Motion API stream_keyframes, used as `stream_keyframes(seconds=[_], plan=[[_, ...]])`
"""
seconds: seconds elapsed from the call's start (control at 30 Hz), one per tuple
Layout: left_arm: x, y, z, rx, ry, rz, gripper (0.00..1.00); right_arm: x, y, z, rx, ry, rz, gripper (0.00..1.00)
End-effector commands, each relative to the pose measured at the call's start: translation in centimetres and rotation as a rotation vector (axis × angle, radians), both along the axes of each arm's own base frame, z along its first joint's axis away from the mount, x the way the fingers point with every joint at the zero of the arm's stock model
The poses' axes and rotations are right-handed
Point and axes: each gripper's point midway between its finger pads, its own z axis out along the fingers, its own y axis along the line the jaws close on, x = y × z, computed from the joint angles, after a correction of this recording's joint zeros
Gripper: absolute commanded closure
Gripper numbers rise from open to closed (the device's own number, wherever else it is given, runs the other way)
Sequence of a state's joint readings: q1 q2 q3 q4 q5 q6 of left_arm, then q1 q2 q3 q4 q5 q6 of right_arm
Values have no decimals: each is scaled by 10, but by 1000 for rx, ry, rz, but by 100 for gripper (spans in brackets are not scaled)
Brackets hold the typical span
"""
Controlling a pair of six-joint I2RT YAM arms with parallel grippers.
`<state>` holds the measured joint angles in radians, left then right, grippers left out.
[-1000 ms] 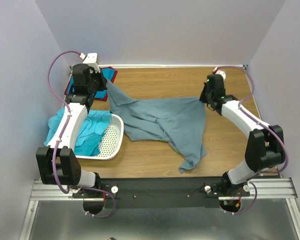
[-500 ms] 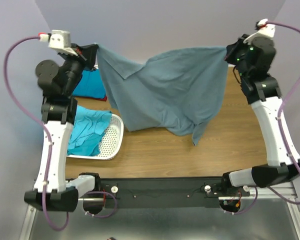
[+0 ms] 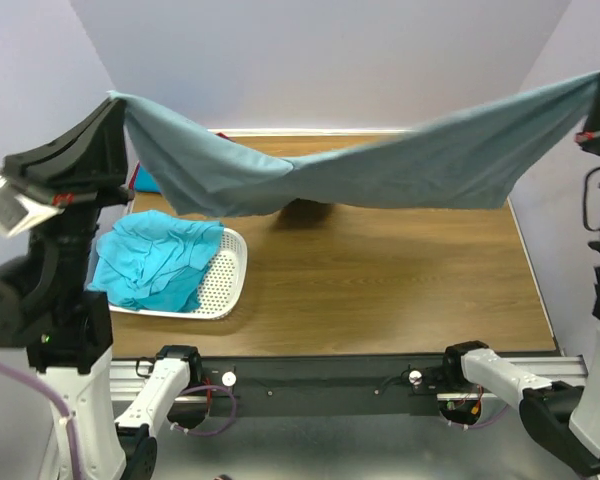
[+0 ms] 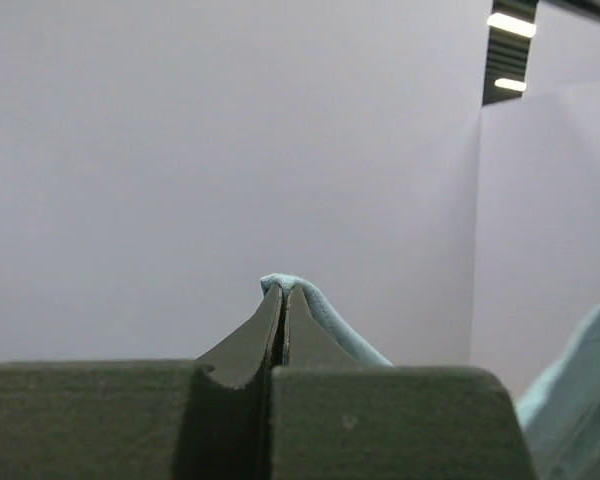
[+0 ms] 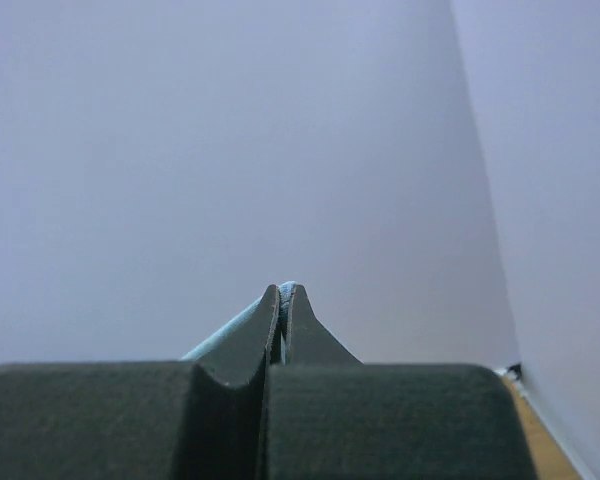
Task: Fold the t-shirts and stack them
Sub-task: Flatten the tshirt out
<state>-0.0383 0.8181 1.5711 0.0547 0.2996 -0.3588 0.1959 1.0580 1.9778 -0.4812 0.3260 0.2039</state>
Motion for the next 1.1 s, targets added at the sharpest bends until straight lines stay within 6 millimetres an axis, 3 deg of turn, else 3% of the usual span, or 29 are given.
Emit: stream_keyframes(seconds=[0.0,0.1,0.17,0.23,0.47,0.63,0.73,0.83,0.93,1.03,1.07], plan=[[-34,7,28,-4,-109,39,100,-28,-28,10,-23,-10,-138,100],[-39,5,31,-7,-121,25,100,-34,-40,13,-20,-9,-200,99],[-30,3,30,-9,-116,6,100,-28,-45,7,-23,16,-237,100],[-13,-3,21,2,-85,-25,100,-16,-44,-1,-33,47,-246,100],[92,-16,-31,20,92,-86,100,47,-48,-50,-68,223,-346,100],[124,-29,-40,52,126,-144,100,69,-53,-71,-87,292,-409,100],[119,-32,-34,57,110,-156,100,72,-56,-69,-92,295,-432,99],[98,-31,-26,57,74,-155,100,70,-60,-68,-111,303,-463,100],[51,-26,-12,52,-4,-137,100,54,-62,-62,-97,274,-449,100],[22,-24,-9,59,-43,-122,100,27,-61,-49,-77,210,-412,100],[-1,-22,-2,67,-86,-112,100,20,-61,-46,-78,196,-399,99]])
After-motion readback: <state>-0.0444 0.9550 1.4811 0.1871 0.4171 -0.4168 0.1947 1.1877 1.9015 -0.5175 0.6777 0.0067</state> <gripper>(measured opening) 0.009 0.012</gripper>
